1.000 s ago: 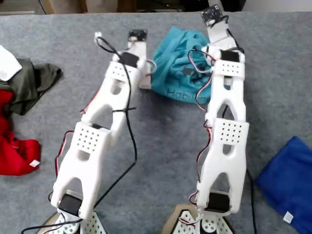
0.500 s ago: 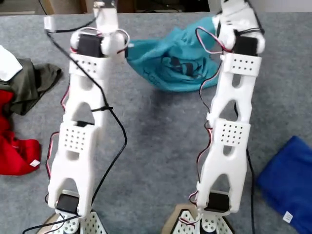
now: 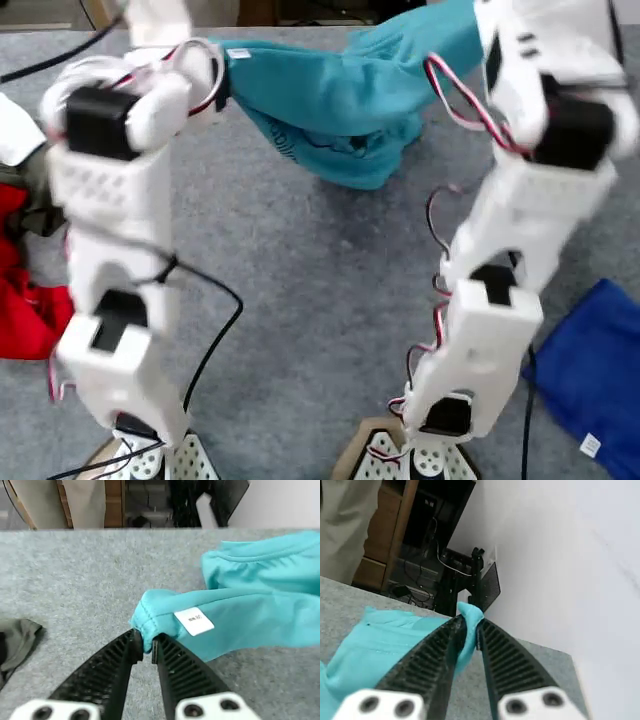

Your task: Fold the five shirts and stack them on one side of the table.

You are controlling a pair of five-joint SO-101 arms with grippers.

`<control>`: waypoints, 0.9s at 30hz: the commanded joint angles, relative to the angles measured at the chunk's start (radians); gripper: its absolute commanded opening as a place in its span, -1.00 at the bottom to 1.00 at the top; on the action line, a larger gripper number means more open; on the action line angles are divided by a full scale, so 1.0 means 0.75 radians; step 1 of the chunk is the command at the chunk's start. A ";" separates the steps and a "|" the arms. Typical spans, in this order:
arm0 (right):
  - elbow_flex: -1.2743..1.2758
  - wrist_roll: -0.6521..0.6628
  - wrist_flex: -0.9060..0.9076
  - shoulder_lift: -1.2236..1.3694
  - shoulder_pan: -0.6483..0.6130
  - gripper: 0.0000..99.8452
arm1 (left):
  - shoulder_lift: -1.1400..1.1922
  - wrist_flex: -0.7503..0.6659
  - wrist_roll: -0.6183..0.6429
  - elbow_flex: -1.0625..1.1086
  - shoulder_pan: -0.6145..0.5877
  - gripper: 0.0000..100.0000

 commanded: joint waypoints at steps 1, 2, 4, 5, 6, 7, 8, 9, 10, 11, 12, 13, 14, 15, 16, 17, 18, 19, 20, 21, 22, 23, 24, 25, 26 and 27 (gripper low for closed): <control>-0.050 -0.016 0.055 -0.269 0.028 -0.99 | -0.298 0.014 -0.016 0.129 -0.012 -0.96; -0.050 -0.014 0.047 -0.322 0.028 -0.99 | -0.365 0.014 -0.016 0.168 -0.016 -0.96; -0.040 -0.014 0.010 -0.418 0.028 -0.99 | -0.490 0.014 -0.027 0.243 -0.025 -0.96; -0.040 -0.012 -0.014 -0.457 0.028 -0.99 | -0.553 0.014 -0.049 0.282 -0.025 -0.96; -0.038 -0.012 -0.043 -0.494 0.028 -0.99 | -0.613 0.012 -0.074 0.327 -0.025 -0.96; -0.038 -0.012 -0.070 -0.519 0.030 -0.99 | -0.670 0.012 -0.096 0.370 -0.025 -0.96; -0.038 -0.012 -0.096 -0.537 0.030 -0.99 | -0.725 0.012 -0.113 0.419 -0.025 -0.96; -0.038 -0.012 -0.119 -0.551 0.030 -0.99 | -0.774 0.012 -0.131 0.471 -0.025 -0.96; -0.038 -0.012 -0.133 -0.564 0.030 -0.99 | -0.817 0.012 -0.149 0.520 -0.027 -0.96; -0.038 -0.012 -0.141 -0.572 0.030 -0.99 | -0.858 0.012 -0.164 0.573 -0.027 -0.96; -0.038 -0.012 -0.143 -0.584 0.030 -0.99 | -0.897 0.012 -0.180 0.626 -0.027 -0.96; -0.038 -0.012 -0.139 -0.602 0.030 -0.99 | -0.934 0.012 -0.196 0.675 -0.027 -0.96; -0.038 -0.010 -0.127 -0.629 0.030 -0.99 | -0.969 0.012 -0.209 0.720 -0.027 -0.96; -0.038 -0.002 -0.113 -0.660 0.030 -0.99 | -1.006 0.012 -0.215 0.755 -0.027 -0.96; -0.038 0.020 -0.092 -0.695 0.026 -0.99 | -1.040 0.012 -0.215 0.786 -0.027 -0.96; -0.036 0.047 -0.068 -0.725 0.019 -0.99 | -1.073 0.010 -0.215 0.808 -0.027 -0.96; -0.036 0.070 -0.045 -0.754 0.019 -0.99 | -1.100 0.010 -0.215 0.831 -0.027 -0.96; -0.036 0.092 -0.025 -0.778 0.019 -0.99 | -1.124 0.010 -0.215 0.853 -0.027 -0.96; -0.036 0.117 -0.004 -0.799 0.019 -0.99 | -1.149 0.010 -0.215 0.872 -0.027 -0.96; -0.036 0.147 0.020 -0.817 0.024 -0.99 | -1.169 0.010 -0.215 0.894 -0.027 -0.96; -0.036 0.176 0.051 -0.840 0.026 -0.99 | -1.188 0.010 -0.215 0.914 -0.027 -0.96; -0.040 0.205 0.080 -0.858 0.026 -0.99 | -1.206 0.010 -0.215 0.935 -0.027 -0.96; -0.048 0.231 0.104 -0.883 0.026 -0.99 | -1.229 0.010 -0.215 0.947 -0.041 -0.96; -0.040 0.254 0.121 -0.915 0.026 -0.99 | -1.253 0.010 -0.211 0.955 -0.070 -0.96; -0.038 0.276 0.129 -0.944 0.026 -0.99 | -1.278 0.010 -0.211 0.959 -0.098 -0.96; -0.038 0.295 0.131 -0.973 0.026 -0.99 | -1.304 0.010 -0.211 0.959 -0.123 -0.96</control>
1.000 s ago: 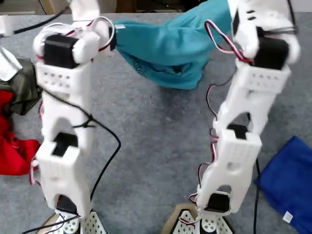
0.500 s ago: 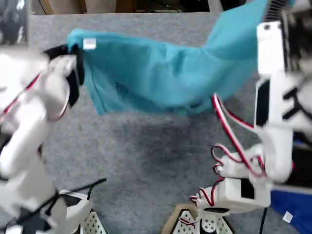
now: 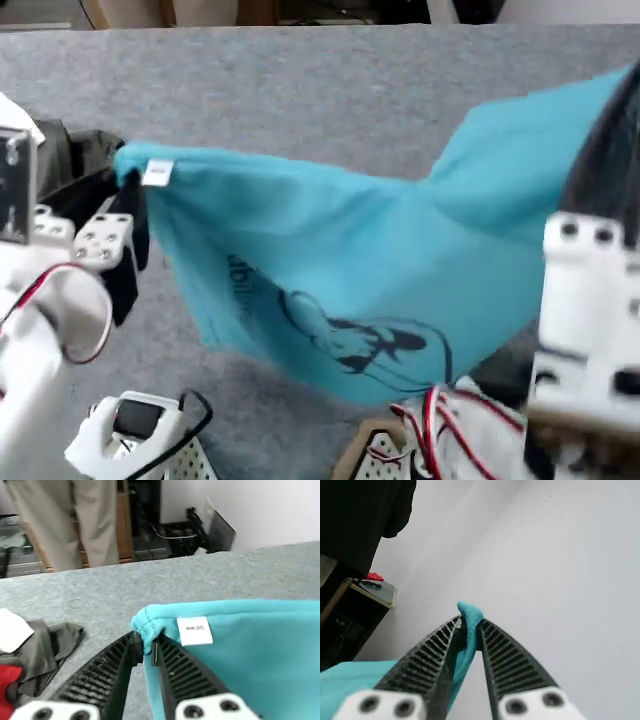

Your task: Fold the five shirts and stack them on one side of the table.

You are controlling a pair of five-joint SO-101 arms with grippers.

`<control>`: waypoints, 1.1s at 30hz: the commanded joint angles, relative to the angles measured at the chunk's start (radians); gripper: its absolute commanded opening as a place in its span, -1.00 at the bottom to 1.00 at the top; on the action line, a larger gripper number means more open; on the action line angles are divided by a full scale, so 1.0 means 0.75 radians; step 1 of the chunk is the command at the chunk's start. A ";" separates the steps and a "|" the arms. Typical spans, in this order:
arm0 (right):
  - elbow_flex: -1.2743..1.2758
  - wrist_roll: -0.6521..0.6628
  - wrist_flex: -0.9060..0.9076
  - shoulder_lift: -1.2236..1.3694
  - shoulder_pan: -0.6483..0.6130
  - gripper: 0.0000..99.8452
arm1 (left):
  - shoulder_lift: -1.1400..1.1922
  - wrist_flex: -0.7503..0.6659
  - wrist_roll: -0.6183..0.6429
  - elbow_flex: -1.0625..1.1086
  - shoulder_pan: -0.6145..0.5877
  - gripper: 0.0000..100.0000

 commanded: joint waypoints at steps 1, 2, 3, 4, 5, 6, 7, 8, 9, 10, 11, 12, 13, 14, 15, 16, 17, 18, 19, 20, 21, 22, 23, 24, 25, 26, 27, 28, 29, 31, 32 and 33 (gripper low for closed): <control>0.003 0.076 0.008 -0.093 0.017 -0.99 | -0.081 0.010 -0.008 0.004 -0.080 -0.96; 0.003 0.094 0.004 -0.116 0.017 -0.99 | -0.101 0.010 -0.010 0.010 -0.094 -0.96; 0.003 0.113 0.000 -0.134 0.013 -0.99 | -0.114 0.010 -0.010 0.012 -0.108 -0.96; 0.003 0.127 -0.008 -0.146 0.013 -0.99 | -0.124 0.010 -0.010 0.012 -0.123 -0.96; 0.003 0.141 -0.023 -0.152 0.013 -0.99 | -0.128 0.008 -0.010 0.012 -0.139 -0.96; 0.003 0.158 -0.043 -0.154 0.015 -0.99 | -0.130 0.008 -0.012 0.012 -0.153 -0.96; 0.003 0.172 -0.070 -0.154 0.017 -0.99 | -0.132 0.008 -0.012 0.012 -0.168 -0.96; 0.003 0.186 -0.094 -0.152 0.017 -0.99 | -0.132 0.008 -0.012 0.012 -0.178 -0.96; 0.003 0.194 -0.123 -0.152 0.015 -0.99 | -0.130 0.008 -0.012 0.012 -0.182 -0.96; 0.005 0.194 -0.147 -0.150 0.015 -0.99 | -0.128 0.006 -0.012 0.023 -0.180 -0.96; 0.011 0.194 -0.164 -0.148 0.015 -0.99 | -0.128 -0.006 -0.012 0.049 -0.180 -0.96; 0.030 0.194 -0.178 -0.148 0.013 -0.99 | -0.130 -0.029 -0.012 0.088 -0.180 -0.96; 0.056 0.194 -0.190 -0.150 0.013 -0.99 | -0.138 -0.055 -0.012 0.133 -0.180 -0.96; 0.085 0.194 -0.196 -0.154 0.013 -0.99 | -0.142 -0.082 -0.012 0.182 -0.182 -0.96; 0.116 0.194 -0.198 -0.157 0.013 -0.99 | -0.144 -0.110 -0.012 0.231 -0.182 -0.96; 0.144 0.194 -0.194 -0.157 0.013 -0.99 | -0.144 -0.133 -0.012 0.278 -0.182 -0.96; 0.173 0.194 -0.190 -0.154 0.013 -0.99 | -0.144 -0.155 -0.012 0.325 -0.182 -0.96; 0.206 0.194 -0.190 -0.150 0.011 -0.99 | -0.144 -0.180 -0.012 0.366 -0.182 -0.96; 0.253 0.192 -0.190 -0.150 0.011 -0.99 | -0.144 -0.209 -0.012 0.405 -0.182 -0.96; 0.310 0.192 -0.192 -0.150 0.009 -0.99 | -0.144 -0.241 -0.012 0.448 -0.182 -0.96; 0.369 0.190 -0.196 -0.150 0.009 -0.99 | -0.144 -0.276 -0.012 0.491 -0.182 -0.96; 0.427 0.190 -0.200 -0.150 0.009 -0.99 | -0.144 -0.317 -0.012 0.538 -0.182 -0.96; 0.488 0.188 -0.205 -0.150 0.009 -0.99 | -0.144 -0.360 -0.012 0.587 -0.182 -0.96; 0.564 0.184 -0.215 -0.148 0.007 -0.99 | -0.140 -0.409 -0.012 0.642 -0.182 -0.96; 0.647 0.184 -0.237 -0.148 0.003 -0.99 | -0.132 -0.460 -0.012 0.696 -0.182 -0.96; 0.748 0.184 -0.272 -0.148 -0.011 -0.99 | -0.130 -0.516 -0.012 0.753 -0.182 -0.96; 0.852 0.184 -0.315 -0.148 -0.017 -0.99 | -0.128 -0.575 -0.008 0.814 -0.182 -0.96; 0.958 0.182 -0.370 -0.148 -0.017 -0.99 | -0.128 -0.642 -0.004 0.880 -0.182 -0.96; 1.071 0.182 -0.432 -0.148 -0.021 -0.99 | -0.120 -0.718 -0.002 0.943 -0.182 -0.96; 1.296 0.176 -0.587 -0.148 -0.026 -0.99 | -0.095 -0.859 -0.002 1.045 -0.182 -0.96; 1.409 0.158 -0.681 -0.148 -0.026 -0.99 | -0.073 -0.933 0.000 1.086 -0.182 -0.96; 1.519 0.129 -0.788 -0.148 -0.026 -0.99 | -0.044 -1.007 0.000 1.115 -0.182 -0.96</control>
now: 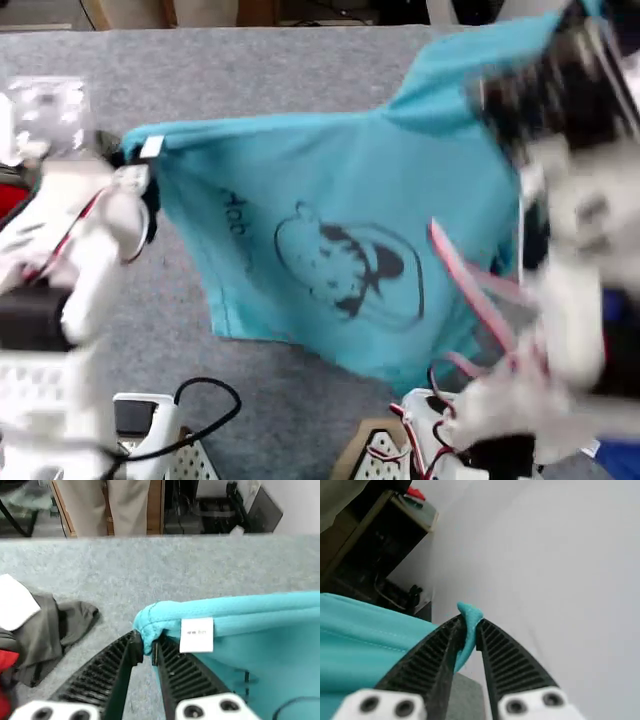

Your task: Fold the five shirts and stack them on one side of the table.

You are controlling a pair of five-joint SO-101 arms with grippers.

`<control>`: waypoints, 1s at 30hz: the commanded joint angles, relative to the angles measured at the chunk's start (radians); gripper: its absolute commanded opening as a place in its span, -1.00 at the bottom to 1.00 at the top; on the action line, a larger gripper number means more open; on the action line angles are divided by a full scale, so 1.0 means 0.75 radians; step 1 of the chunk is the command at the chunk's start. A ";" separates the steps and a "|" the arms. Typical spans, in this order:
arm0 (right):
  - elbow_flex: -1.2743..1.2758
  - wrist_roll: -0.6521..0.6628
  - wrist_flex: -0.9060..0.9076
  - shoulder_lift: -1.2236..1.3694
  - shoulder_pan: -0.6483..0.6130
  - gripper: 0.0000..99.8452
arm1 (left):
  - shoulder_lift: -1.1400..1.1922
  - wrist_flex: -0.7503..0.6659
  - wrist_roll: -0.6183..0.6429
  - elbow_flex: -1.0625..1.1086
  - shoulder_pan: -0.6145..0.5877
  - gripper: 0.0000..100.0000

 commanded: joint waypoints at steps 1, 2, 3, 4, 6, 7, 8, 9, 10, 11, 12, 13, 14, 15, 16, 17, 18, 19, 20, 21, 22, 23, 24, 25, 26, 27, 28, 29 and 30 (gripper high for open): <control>0.418 -0.076 -0.389 -0.005 -0.019 -0.99 | 0.081 -0.280 0.004 0.106 -0.020 -0.96; 0.525 -0.094 -0.503 -0.005 -0.019 -0.99 | 0.124 -0.344 0.004 0.117 -0.039 -0.96; 0.619 -0.106 -0.618 -0.005 -0.019 -0.99 | 0.169 -0.407 0.004 0.119 -0.061 -0.96; 0.713 -0.117 -0.726 -0.005 -0.021 -0.99 | 0.216 -0.473 0.004 0.117 -0.084 -0.96; 0.866 -0.143 -0.902 -0.005 -0.024 -0.99 | 0.306 -0.614 0.004 0.117 -0.129 -0.96; 0.930 -0.158 -0.982 -0.005 -0.032 -0.99 | 0.339 -0.673 0.004 0.117 -0.145 -0.96; 0.985 -0.172 -1.043 -0.005 -0.046 -0.99 | 0.371 -0.724 0.004 0.117 -0.155 -0.96; 1.036 -0.180 -1.095 -0.005 -0.056 -0.99 | 0.398 -0.767 0.004 0.117 -0.162 -0.96; 1.083 -0.180 -1.142 -0.005 -0.062 -0.99 | 0.418 -0.804 0.004 0.115 -0.164 -0.96; 1.124 -0.186 -1.182 -0.005 -0.075 -0.99 | 0.437 -0.835 0.004 0.115 -0.164 -0.96; 1.163 -0.186 -1.219 -0.003 -0.089 -0.99 | 0.455 -0.857 0.004 0.115 -0.162 -0.96; 1.194 -0.186 -1.250 0.007 -0.101 -0.99 | 0.465 -0.878 0.004 0.115 -0.162 -0.96; 1.214 -0.186 -1.275 0.026 -0.105 -0.99 | 0.478 -0.894 0.004 0.115 -0.160 -0.96; 1.224 -0.186 -1.287 0.050 -0.109 -0.99 | 0.490 -0.906 0.004 0.117 -0.158 -0.96; 1.226 -0.186 -1.289 0.081 -0.109 -0.99 | 0.504 -0.912 0.004 0.117 -0.158 -0.96; 1.224 -0.186 -1.291 0.114 -0.109 -0.99 | 0.519 -0.921 0.004 0.117 -0.158 -0.96; 1.224 -0.186 -1.295 0.146 -0.105 -0.99 | 0.535 -0.931 0.004 0.117 -0.153 -0.96; 1.222 -0.186 -1.297 0.175 -0.101 -0.99 | 0.553 -0.941 0.004 0.117 -0.151 -0.96; 1.222 -0.186 -1.297 0.199 -0.099 -0.99 | 0.572 -0.957 0.004 0.117 -0.151 -0.96; 1.222 -0.186 -1.295 0.222 -0.099 -0.99 | 0.594 -0.976 0.004 0.117 -0.153 -0.96; 1.222 -0.186 -1.293 0.238 -0.097 -0.99 | 0.617 -0.992 0.004 0.117 -0.153 -0.96; 1.222 -0.186 -1.293 0.253 -0.097 -0.99 | 0.643 -1.011 0.004 0.115 -0.153 -0.96; 1.222 -0.186 -1.291 0.265 -0.097 -0.99 | 0.674 -1.015 0.004 0.108 -0.153 -0.96; 1.222 -0.186 -1.291 0.275 -0.097 -0.99 | 0.703 -1.007 0.004 0.094 -0.155 -0.96; 1.224 -0.186 -1.289 0.281 -0.099 -0.99 | 0.738 -0.984 0.004 0.082 -0.158 -0.96; 1.226 -0.188 -1.289 0.283 -0.099 -0.99 | 0.772 -0.957 0.004 0.063 -0.160 -0.96; 1.231 -0.188 -1.285 0.283 -0.099 -0.99 | 0.801 -0.929 0.004 0.041 -0.160 -0.96; 1.231 -0.188 -1.260 0.277 -0.099 -0.99 | 0.823 -0.896 0.004 0.014 -0.162 -0.96; 1.224 -0.188 -1.217 0.273 -0.099 -0.99 | 0.844 -0.857 0.004 -0.014 -0.162 -0.96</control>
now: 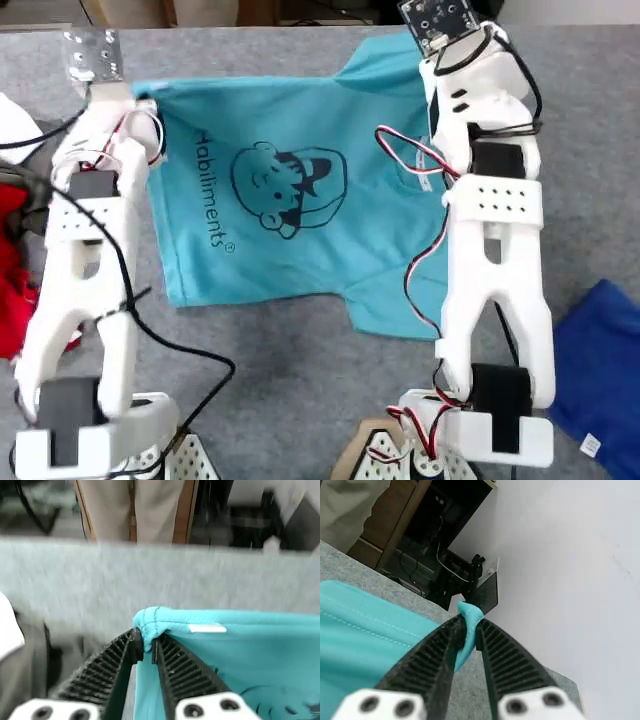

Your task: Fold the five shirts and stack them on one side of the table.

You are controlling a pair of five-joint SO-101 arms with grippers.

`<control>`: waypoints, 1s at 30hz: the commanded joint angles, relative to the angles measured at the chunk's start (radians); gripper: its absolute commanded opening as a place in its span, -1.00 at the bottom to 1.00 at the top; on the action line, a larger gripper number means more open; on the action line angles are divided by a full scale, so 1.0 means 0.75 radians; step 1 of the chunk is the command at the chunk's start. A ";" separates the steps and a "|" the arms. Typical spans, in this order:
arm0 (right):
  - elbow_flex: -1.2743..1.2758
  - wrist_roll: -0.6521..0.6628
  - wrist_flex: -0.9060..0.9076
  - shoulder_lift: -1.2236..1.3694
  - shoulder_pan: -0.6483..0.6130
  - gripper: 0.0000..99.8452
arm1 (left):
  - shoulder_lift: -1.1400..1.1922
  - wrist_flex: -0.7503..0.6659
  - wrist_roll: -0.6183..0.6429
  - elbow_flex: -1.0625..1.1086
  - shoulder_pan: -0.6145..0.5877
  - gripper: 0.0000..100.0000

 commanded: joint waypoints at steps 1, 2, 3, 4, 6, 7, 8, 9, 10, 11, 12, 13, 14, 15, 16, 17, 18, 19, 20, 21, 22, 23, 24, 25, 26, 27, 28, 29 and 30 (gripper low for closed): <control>-0.021 -0.010 0.088 -0.013 -0.009 -0.99 | 0.038 0.113 0.004 -0.155 -0.018 -0.96; -0.040 -0.008 0.149 -0.015 -0.009 -0.99 | 0.042 0.174 0.004 -0.188 -0.016 -0.96; -0.062 -0.006 0.225 -0.021 -0.009 -0.99 | 0.042 0.237 0.002 -0.219 -0.012 -0.96; -0.083 -0.006 0.305 -0.026 -0.009 -0.99 | 0.042 0.307 -0.002 -0.252 -0.010 -0.96; -0.124 0.008 0.481 -0.046 -0.009 -0.99 | 0.042 0.464 -0.006 -0.311 -0.004 -0.96; -0.142 0.045 0.571 -0.062 -0.009 -0.99 | 0.042 0.538 -0.006 -0.342 0.006 -0.96; -0.152 0.094 0.644 -0.077 -0.013 -0.99 | 0.046 0.608 -0.006 -0.370 0.010 -0.96; -0.150 0.135 0.702 -0.093 -0.017 -0.99 | 0.046 0.661 -0.008 -0.389 0.012 -0.96; -0.150 0.162 0.749 -0.107 -0.017 -0.99 | 0.044 0.710 -0.008 -0.399 0.018 -0.96; -0.146 0.184 0.779 -0.122 -0.017 -0.99 | 0.044 0.751 -0.008 -0.407 0.023 -0.96; -0.130 0.200 0.798 -0.138 -0.013 -0.99 | 0.044 0.790 -0.008 -0.409 0.025 -0.96; -0.107 0.221 0.804 -0.154 -0.011 -0.99 | 0.044 0.829 -0.008 -0.407 0.039 -0.96; -0.079 0.241 0.808 -0.179 -0.009 -0.99 | 0.044 0.869 -0.020 -0.405 0.061 -0.96; -0.040 0.262 0.808 -0.208 -0.009 -0.99 | 0.044 0.914 -0.049 -0.405 0.082 -0.96; 0.009 0.280 0.808 -0.240 -0.009 -0.99 | 0.044 0.955 -0.076 -0.397 0.100 -0.96; 0.064 0.299 0.808 -0.279 -0.009 -0.99 | 0.044 0.980 -0.096 -0.374 0.131 -0.96; 0.124 0.313 0.808 -0.328 -0.011 -0.99 | 0.040 0.990 -0.115 -0.344 0.160 -0.96; 0.189 0.327 0.802 -0.379 -0.013 -0.99 | 0.040 0.996 -0.125 -0.309 0.182 -0.96; 0.253 0.342 0.798 -0.431 -0.013 -0.99 | 0.034 0.998 -0.129 -0.270 0.203 -0.96; 0.316 0.356 0.796 -0.486 -0.013 -0.99 | 0.019 0.996 -0.129 -0.221 0.217 -0.96; 0.371 0.364 0.794 -0.539 -0.013 -0.99 | 0.003 0.988 -0.129 -0.168 0.223 -0.96; 0.425 0.364 0.790 -0.586 -0.011 -0.99 | -0.017 0.982 -0.129 -0.117 0.229 -0.96; 0.484 0.364 0.777 -0.633 -0.009 -0.99 | -0.040 0.962 -0.127 -0.068 0.231 -0.96; 0.539 0.368 0.771 -0.676 -0.005 -0.99 | -0.062 0.933 -0.125 -0.016 0.225 -0.96; 0.594 0.376 0.769 -0.717 0.009 -0.99 | -0.089 0.898 -0.123 0.031 0.219 -0.96; 0.643 0.381 0.769 -0.754 0.017 -0.99 | -0.116 0.874 -0.123 0.074 0.219 -0.96; 0.684 0.383 0.769 -0.791 0.028 -0.99 | -0.140 0.859 -0.125 0.110 0.203 -0.96; 0.727 0.383 0.769 -0.825 0.042 -0.99 | -0.167 0.851 -0.123 0.139 0.190 -0.96; 0.762 0.383 0.775 -0.858 0.064 -0.99 | -0.191 0.851 -0.123 0.164 0.178 -0.96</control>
